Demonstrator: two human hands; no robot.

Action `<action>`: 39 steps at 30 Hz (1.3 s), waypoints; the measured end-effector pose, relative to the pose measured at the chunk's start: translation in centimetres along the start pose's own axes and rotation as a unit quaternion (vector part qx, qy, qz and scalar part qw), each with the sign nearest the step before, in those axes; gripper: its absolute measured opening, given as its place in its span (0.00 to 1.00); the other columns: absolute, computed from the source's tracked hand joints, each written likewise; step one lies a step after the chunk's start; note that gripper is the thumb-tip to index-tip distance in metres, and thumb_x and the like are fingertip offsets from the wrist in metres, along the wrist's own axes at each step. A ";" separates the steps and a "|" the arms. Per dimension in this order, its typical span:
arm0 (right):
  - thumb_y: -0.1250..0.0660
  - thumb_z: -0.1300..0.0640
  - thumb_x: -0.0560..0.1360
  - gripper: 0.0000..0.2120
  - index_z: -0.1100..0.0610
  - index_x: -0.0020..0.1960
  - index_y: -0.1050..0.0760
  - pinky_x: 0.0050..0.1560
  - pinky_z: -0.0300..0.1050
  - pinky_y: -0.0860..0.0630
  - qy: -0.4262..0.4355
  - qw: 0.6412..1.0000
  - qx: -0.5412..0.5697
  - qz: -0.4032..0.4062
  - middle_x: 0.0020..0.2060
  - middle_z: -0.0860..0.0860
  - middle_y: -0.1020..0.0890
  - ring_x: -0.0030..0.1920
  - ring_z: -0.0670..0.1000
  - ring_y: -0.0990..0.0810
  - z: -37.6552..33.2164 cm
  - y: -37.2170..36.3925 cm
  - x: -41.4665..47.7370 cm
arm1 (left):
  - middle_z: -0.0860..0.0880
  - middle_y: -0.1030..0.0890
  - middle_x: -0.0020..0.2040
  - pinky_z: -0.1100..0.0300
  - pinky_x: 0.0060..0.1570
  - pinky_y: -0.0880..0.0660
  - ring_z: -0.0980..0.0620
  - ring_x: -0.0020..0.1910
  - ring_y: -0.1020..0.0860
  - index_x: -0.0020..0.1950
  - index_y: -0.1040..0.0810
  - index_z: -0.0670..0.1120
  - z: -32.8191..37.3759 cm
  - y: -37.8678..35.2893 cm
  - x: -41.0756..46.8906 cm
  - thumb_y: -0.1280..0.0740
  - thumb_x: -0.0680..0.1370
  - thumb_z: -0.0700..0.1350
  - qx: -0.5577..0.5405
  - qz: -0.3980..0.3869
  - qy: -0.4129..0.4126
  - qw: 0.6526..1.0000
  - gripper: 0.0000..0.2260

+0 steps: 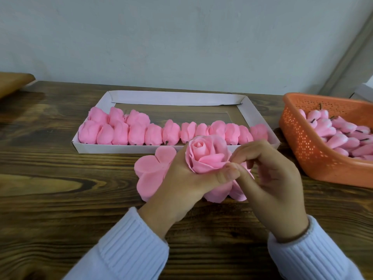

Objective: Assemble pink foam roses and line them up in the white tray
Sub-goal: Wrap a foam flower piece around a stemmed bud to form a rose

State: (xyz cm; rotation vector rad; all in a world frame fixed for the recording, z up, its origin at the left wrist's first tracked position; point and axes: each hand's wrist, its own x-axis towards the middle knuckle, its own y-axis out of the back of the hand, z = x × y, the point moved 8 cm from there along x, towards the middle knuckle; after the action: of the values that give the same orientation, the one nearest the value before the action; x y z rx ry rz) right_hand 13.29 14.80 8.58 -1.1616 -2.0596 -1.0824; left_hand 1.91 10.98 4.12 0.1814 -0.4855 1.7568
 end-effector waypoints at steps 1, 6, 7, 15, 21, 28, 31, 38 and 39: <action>0.33 0.54 0.75 0.05 0.55 0.43 0.24 0.39 0.50 0.25 -0.008 1.000 0.017 -0.002 0.37 0.49 0.20 0.39 0.52 0.21 0.0 -0.1 0.0 | 0.51 0.19 0.38 0.56 0.43 0.21 0.52 0.41 0.20 0.42 0.19 0.46 0.0 0.0 0.0 0.25 0.68 0.43 -0.008 0.002 0.003 1.000 0.06; 0.32 0.54 0.75 0.03 0.51 0.46 0.25 0.36 0.51 0.23 -0.025 0.997 0.070 -0.008 0.38 0.46 0.19 0.37 0.49 0.18 0.1 -0.3 -0.1 | 0.52 0.17 0.38 0.57 0.43 0.21 0.54 0.40 0.19 0.42 0.18 0.49 0.0 -0.1 0.0 0.25 0.67 0.41 -0.014 -0.002 0.007 1.000 0.06; 0.32 0.55 0.74 0.04 0.51 0.47 0.26 0.35 0.52 0.23 -0.039 0.995 0.091 -0.010 0.39 0.46 0.18 0.37 0.50 0.18 0.3 -0.4 -0.2 | 0.52 0.17 0.38 0.57 0.43 0.21 0.53 0.40 0.19 0.42 0.18 0.49 0.0 -0.1 0.0 0.24 0.66 0.41 -0.016 0.001 0.011 1.000 0.07; 0.31 0.63 0.71 0.11 0.56 0.50 0.30 0.35 0.38 0.27 -0.115 0.957 0.258 -0.066 0.39 0.47 0.18 0.32 0.49 0.25 1.1 -1.4 -0.2 | 0.49 0.19 0.40 0.56 0.44 0.24 0.53 0.41 0.21 0.46 0.20 0.53 -0.2 -0.5 -0.2 0.23 0.63 0.42 -0.014 -0.027 0.045 0.999 0.15; 0.28 0.64 0.71 0.12 0.55 0.48 0.28 0.36 0.39 0.26 -0.133 0.945 0.293 -0.057 0.38 0.48 0.16 0.32 0.48 0.25 1.2 -1.4 -0.1 | 0.33 0.23 0.57 0.52 0.54 0.23 0.42 0.56 0.22 0.65 0.29 0.34 -0.2 -2.0 -0.3 0.28 0.69 0.33 0.048 -0.100 0.073 0.991 0.26; 0.30 0.61 0.71 0.09 0.49 0.48 0.24 0.39 0.39 0.24 -0.168 0.944 0.282 0.042 0.44 0.46 0.18 0.38 0.48 0.23 2.8 -0.2 -0.3 | 0.45 0.19 0.45 0.36 0.54 0.26 0.45 0.48 0.21 0.49 0.19 0.46 -0.9 -0.4 -0.5 0.27 0.68 0.45 0.021 -0.017 0.075 0.997 0.11; 0.35 0.59 0.74 0.05 0.50 0.43 0.22 0.32 0.39 0.28 -0.266 0.904 0.332 0.032 0.40 0.50 0.19 0.36 0.46 0.23 4.4 -1.5 -1.2 | 0.50 0.21 0.38 0.49 0.45 0.26 0.50 0.42 0.23 0.40 0.20 0.49 -0.2 0.3 -0.5 0.28 0.69 0.47 0.046 0.016 0.030 0.998 0.04; 0.44 0.59 0.81 0.12 0.67 0.47 0.29 0.18 0.29 0.43 -0.394 0.834 0.369 -0.114 0.25 0.51 0.22 0.18 0.43 0.30 4.2 -5.4 -3.4 | 0.54 0.22 0.30 0.65 0.30 0.27 0.57 0.28 0.24 0.40 0.21 0.47 1.6 0.0 -0.4 0.31 0.72 0.44 0.005 0.026 -0.034 0.999 0.02; 0.45 0.60 0.81 0.13 0.68 0.46 0.29 0.18 0.29 0.43 -0.404 0.820 0.382 -0.132 0.25 0.51 0.22 0.18 0.44 0.30 4.0 -5.8 -3.7 | 0.55 0.23 0.28 0.67 0.28 0.28 0.60 0.26 0.25 0.41 0.22 0.45 1.6 0.1 -0.5 0.30 0.72 0.44 0.008 0.027 -0.034 0.999 0.03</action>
State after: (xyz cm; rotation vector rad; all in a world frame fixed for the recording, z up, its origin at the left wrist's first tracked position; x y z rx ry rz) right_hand 9.76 14.76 1.39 -0.9684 -2.9244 0.3147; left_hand 1.77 9.86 5.33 0.2421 -0.5292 1.8123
